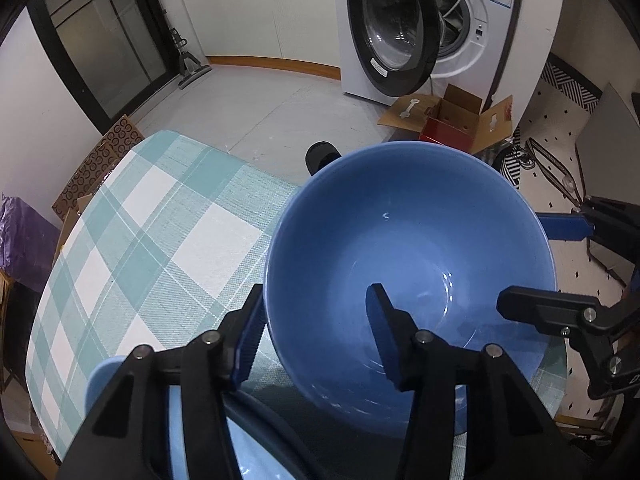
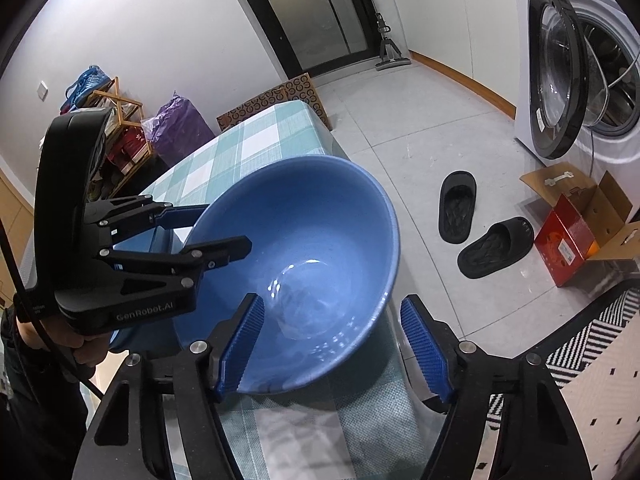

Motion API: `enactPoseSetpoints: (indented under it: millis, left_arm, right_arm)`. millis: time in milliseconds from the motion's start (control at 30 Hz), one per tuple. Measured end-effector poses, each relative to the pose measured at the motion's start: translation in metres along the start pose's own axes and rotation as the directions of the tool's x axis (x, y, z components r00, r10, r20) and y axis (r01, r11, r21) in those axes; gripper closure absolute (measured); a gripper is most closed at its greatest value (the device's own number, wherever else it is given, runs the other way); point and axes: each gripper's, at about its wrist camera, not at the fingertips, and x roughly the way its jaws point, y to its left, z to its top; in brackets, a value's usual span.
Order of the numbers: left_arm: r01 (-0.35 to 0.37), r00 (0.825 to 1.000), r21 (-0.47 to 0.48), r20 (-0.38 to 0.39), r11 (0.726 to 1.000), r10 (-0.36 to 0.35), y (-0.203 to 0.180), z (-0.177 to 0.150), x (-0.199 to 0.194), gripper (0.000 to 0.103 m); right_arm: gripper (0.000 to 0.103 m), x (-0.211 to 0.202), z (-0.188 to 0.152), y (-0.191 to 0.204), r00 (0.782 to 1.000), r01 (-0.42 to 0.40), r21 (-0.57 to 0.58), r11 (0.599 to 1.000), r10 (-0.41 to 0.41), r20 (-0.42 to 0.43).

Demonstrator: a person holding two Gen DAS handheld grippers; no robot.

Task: Organize plates and bowls
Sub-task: 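Close the left gripper on the bowl rim while the right gripper closes on it too, then lift the blue bowl with both grippers and carry it over the stacked bowls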

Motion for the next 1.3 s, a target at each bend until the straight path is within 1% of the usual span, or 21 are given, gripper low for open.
enactPoseSetpoints:
  millis: [100,267,333,367,433,667,733,1300]
  left_arm:
    - [-0.015,1.000,0.013,-0.001,1.000,0.015,-0.003,-0.002,0.000,0.055]
    - [-0.032,0.999,0.011,0.004,0.999,0.032,-0.002,-0.005,-0.001,0.063]
    - [-0.038,0.999,0.008,0.009,0.999,0.038,-0.001,-0.006,-0.002,0.068]
    - [-0.043,0.999,0.006,0.010,0.999,0.043,0.000,-0.007,-0.003,0.069]
    - [-0.047,0.999,-0.002,0.016,0.999,0.047,0.001,-0.008,-0.004,0.074]
    - [-0.043,0.999,-0.027,0.022,0.999,0.043,0.004,-0.011,-0.005,0.082]
    - [-0.043,0.999,-0.037,0.025,0.998,0.044,0.005,-0.011,-0.005,0.084]
    - [-0.034,0.998,-0.066,0.043,0.997,0.037,0.002,-0.015,-0.011,0.084]
  right_arm:
    - [0.031,-0.001,-0.001,-0.003,1.000,0.002,0.005,1.000,-0.002,0.001]
    - [0.040,-0.001,-0.004,-0.004,1.000,0.007,0.008,1.000,-0.007,-0.005]
    - [0.048,-0.001,-0.005,-0.005,1.000,0.006,0.010,1.000,-0.006,-0.007]
    - [0.051,-0.001,-0.005,-0.004,1.000,0.008,0.008,1.000,-0.008,-0.010]
    - [0.059,-0.001,-0.006,-0.005,1.000,0.024,0.005,1.000,-0.024,-0.010]
    - [0.069,-0.003,-0.009,-0.009,0.999,0.051,0.017,0.999,-0.051,-0.005]
    - [0.080,-0.004,-0.010,-0.011,0.997,0.072,0.019,0.997,-0.072,-0.001]
    - [0.082,-0.011,-0.011,-0.013,0.996,0.091,0.022,0.996,-0.091,0.021]
